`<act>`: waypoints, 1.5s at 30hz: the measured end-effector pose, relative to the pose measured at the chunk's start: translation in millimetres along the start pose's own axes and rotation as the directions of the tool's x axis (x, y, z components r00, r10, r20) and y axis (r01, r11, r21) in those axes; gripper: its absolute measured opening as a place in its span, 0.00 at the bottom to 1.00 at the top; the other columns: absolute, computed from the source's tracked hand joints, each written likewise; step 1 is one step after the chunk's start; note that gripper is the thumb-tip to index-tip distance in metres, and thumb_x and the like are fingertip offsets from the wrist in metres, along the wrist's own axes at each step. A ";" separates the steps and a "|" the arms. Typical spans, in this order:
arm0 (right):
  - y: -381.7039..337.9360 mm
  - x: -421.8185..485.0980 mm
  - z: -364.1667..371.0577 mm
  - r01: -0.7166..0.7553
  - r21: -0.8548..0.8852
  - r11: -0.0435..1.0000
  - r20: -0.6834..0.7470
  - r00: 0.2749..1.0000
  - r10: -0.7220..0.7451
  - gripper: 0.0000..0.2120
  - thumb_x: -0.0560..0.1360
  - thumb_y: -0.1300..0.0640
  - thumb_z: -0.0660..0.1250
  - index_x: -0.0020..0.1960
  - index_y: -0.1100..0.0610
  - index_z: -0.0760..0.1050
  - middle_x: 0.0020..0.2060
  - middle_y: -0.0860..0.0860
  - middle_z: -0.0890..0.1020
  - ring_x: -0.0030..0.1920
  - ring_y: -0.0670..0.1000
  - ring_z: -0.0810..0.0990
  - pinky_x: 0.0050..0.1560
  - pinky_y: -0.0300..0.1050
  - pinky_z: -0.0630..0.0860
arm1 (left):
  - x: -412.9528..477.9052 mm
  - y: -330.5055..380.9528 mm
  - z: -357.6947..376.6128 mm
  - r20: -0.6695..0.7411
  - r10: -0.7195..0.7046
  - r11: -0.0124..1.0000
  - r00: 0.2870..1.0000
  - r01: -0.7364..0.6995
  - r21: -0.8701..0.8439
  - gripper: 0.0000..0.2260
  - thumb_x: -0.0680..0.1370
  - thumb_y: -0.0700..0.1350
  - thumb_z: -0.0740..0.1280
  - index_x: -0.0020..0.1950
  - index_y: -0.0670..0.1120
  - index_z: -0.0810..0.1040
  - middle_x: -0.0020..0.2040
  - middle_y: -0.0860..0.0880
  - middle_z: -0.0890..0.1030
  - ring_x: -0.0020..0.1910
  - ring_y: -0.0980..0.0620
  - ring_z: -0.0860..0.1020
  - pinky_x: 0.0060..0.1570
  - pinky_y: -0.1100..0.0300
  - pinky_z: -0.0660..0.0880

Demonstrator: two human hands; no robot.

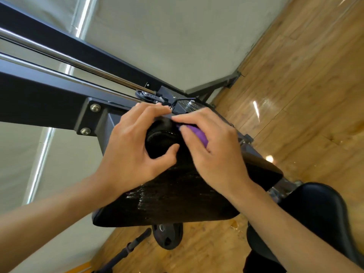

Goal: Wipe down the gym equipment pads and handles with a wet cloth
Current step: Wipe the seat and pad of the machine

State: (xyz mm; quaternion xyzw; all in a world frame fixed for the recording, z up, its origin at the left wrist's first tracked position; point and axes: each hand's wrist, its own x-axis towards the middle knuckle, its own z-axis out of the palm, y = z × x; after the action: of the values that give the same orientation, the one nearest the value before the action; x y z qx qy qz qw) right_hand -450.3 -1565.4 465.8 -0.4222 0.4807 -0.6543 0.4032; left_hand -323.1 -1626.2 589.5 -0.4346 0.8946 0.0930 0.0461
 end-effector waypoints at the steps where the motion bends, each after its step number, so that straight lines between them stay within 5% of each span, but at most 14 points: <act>1: -2.0 3.5 0.7 0.062 -0.007 0.998 0.011 0.998 -0.062 0.10 0.81 0.63 0.66 0.60 0.56 0.82 0.54 0.48 0.81 0.54 0.42 0.80 0.56 0.35 0.76 | 0.0 1.4 -0.4 -0.004 -0.004 1.000 1.000 0.004 0.001 0.28 0.74 0.56 0.71 0.70 0.44 0.76 0.62 0.49 0.79 0.62 0.50 0.78 0.62 0.43 0.77; 5: 69.4 -27.9 -31.2 -0.224 -0.107 0.969 0.003 0.974 0.225 0.12 0.81 0.61 0.64 0.58 0.48 0.82 0.52 0.43 0.81 0.52 0.39 0.79 0.55 0.39 0.77 | -0.3 2.5 -1.6 0.000 -0.014 1.000 1.000 0.014 0.026 0.28 0.74 0.57 0.71 0.70 0.46 0.75 0.62 0.51 0.78 0.63 0.51 0.77 0.64 0.44 0.76; 11: 167.6 -89.8 -88.7 -0.713 -0.164 0.682 -0.140 0.701 0.699 0.17 0.83 0.59 0.62 0.48 0.38 0.79 0.53 0.45 0.79 0.58 0.49 0.78 0.66 0.60 0.75 | -0.7 1.0 -0.1 -0.017 -0.005 0.999 1.000 0.006 0.052 0.27 0.74 0.57 0.70 0.70 0.45 0.76 0.62 0.49 0.79 0.62 0.49 0.78 0.62 0.41 0.76; 14: 130.7 -55.1 -64.6 -0.601 -0.151 0.785 -0.053 0.798 0.601 0.14 0.83 0.61 0.63 0.54 0.43 0.81 0.53 0.42 0.80 0.58 0.41 0.76 0.67 0.51 0.74 | -0.4 1.4 0.8 -0.024 0.005 0.998 1.000 -0.003 0.059 0.27 0.75 0.57 0.70 0.70 0.45 0.76 0.62 0.49 0.79 0.63 0.48 0.78 0.62 0.39 0.76; 17: 59.3 -18.4 -35.0 -0.267 -0.033 0.963 0.103 0.958 0.269 0.13 0.83 0.61 0.63 0.62 0.50 0.80 0.56 0.42 0.81 0.61 0.39 0.77 0.64 0.38 0.73 | -0.6 1.3 -0.1 -0.013 0.003 0.999 1.000 -0.003 0.052 0.27 0.75 0.57 0.70 0.71 0.45 0.76 0.62 0.49 0.79 0.63 0.48 0.78 0.62 0.38 0.76; 20: 30.9 -11.4 -23.6 -0.037 0.032 0.999 0.091 0.995 0.034 0.12 0.82 0.61 0.63 0.62 0.54 0.81 0.56 0.47 0.81 0.58 0.43 0.79 0.59 0.35 0.75 | -0.3 0.1 -0.7 0.002 0.019 0.999 1.000 -0.019 0.051 0.27 0.75 0.56 0.70 0.71 0.45 0.77 0.63 0.49 0.79 0.64 0.47 0.77 0.62 0.37 0.76; 23: 83.3 -32.2 -39.9 -0.272 -0.016 0.962 0.057 0.960 0.273 0.12 0.82 0.60 0.62 0.59 0.49 0.82 0.54 0.45 0.80 0.54 0.39 0.78 0.54 0.31 0.74 | -0.2 -0.3 -0.8 0.000 0.027 0.999 1.000 -0.027 0.041 0.25 0.76 0.56 0.70 0.69 0.46 0.78 0.65 0.49 0.79 0.66 0.47 0.77 0.64 0.38 0.76; 27: 177.7 -84.8 -95.2 -0.740 -0.070 0.669 -0.060 0.672 0.738 0.15 0.83 0.62 0.62 0.52 0.43 0.81 0.59 0.48 0.79 0.57 0.42 0.78 0.49 0.36 0.73 | 0.2 0.8 0.1 -0.008 0.022 0.999 1.000 -0.022 0.031 0.23 0.75 0.56 0.70 0.67 0.45 0.80 0.65 0.49 0.79 0.66 0.47 0.77 0.63 0.38 0.76; 29: 201.5 -95.1 -109.9 -0.803 -0.073 0.591 -0.070 0.595 0.800 0.15 0.83 0.62 0.63 0.50 0.43 0.82 0.60 0.51 0.81 0.59 0.50 0.79 0.51 0.43 0.76 | 0.7 0.7 0.2 -0.011 0.022 0.999 1.000 -0.021 0.041 0.23 0.75 0.56 0.70 0.66 0.45 0.80 0.65 0.49 0.79 0.66 0.47 0.77 0.63 0.38 0.76; 33: 153.3 -54.2 -81.3 -0.711 -0.104 0.696 0.026 0.697 0.716 0.15 0.82 0.62 0.64 0.54 0.43 0.82 0.55 0.40 0.81 0.61 0.42 0.77 0.67 0.51 0.74 | -0.1 0.9 1.7 -0.012 0.010 0.999 1.000 -0.010 0.048 0.25 0.75 0.56 0.70 0.67 0.44 0.79 0.64 0.49 0.79 0.65 0.48 0.77 0.63 0.38 0.76; 36: 57.7 -12.6 -42.9 -0.329 0.007 0.944 0.179 0.930 0.323 0.16 0.82 0.62 0.64 0.63 0.44 0.78 0.59 0.35 0.79 0.62 0.35 0.75 0.65 0.38 0.73 | 0.1 2.6 2.3 -0.017 -0.015 0.998 1.000 0.015 0.056 0.27 0.74 0.58 0.70 0.68 0.44 0.78 0.63 0.50 0.79 0.64 0.49 0.77 0.63 0.39 0.76; 39: 18.4 -3.3 -20.7 -0.076 -0.024 0.997 0.122 0.989 0.079 0.16 0.81 0.62 0.65 0.64 0.47 0.77 0.59 0.39 0.80 0.63 0.36 0.76 0.63 0.32 0.73 | -1.4 4.8 4.0 -0.033 -0.032 0.996 0.999 0.035 0.087 0.29 0.73 0.59 0.69 0.69 0.45 0.77 0.64 0.49 0.79 0.65 0.51 0.75 0.64 0.40 0.75; 41: 40.5 -14.7 -27.6 -0.209 -0.091 0.974 0.062 0.975 0.215 0.14 0.82 0.61 0.64 0.60 0.44 0.79 0.55 0.38 0.81 0.60 0.36 0.77 0.61 0.34 0.74 | -1.3 3.8 3.9 -0.035 -0.035 0.996 0.999 0.037 0.081 0.30 0.72 0.60 0.69 0.70 0.46 0.76 0.65 0.50 0.79 0.68 0.51 0.74 0.66 0.39 0.74; 45: 65.7 -35.8 -40.3 -0.597 0.047 0.801 -0.004 0.802 0.597 0.14 0.85 0.56 0.59 0.52 0.41 0.81 0.48 0.41 0.84 0.54 0.43 0.82 0.62 0.52 0.78 | 1.5 -1.6 4.6 -0.060 -0.022 0.993 0.998 0.028 0.116 0.31 0.73 0.62 0.68 0.71 0.47 0.75 0.67 0.51 0.78 0.69 0.50 0.73 0.70 0.41 0.71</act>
State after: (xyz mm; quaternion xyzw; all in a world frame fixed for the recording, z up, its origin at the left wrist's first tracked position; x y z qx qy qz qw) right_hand -468.8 -1534.3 389.0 -0.2349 0.5785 -0.5083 0.5932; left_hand -322.8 -1627.4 584.5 -0.4448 0.8940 0.0272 0.0463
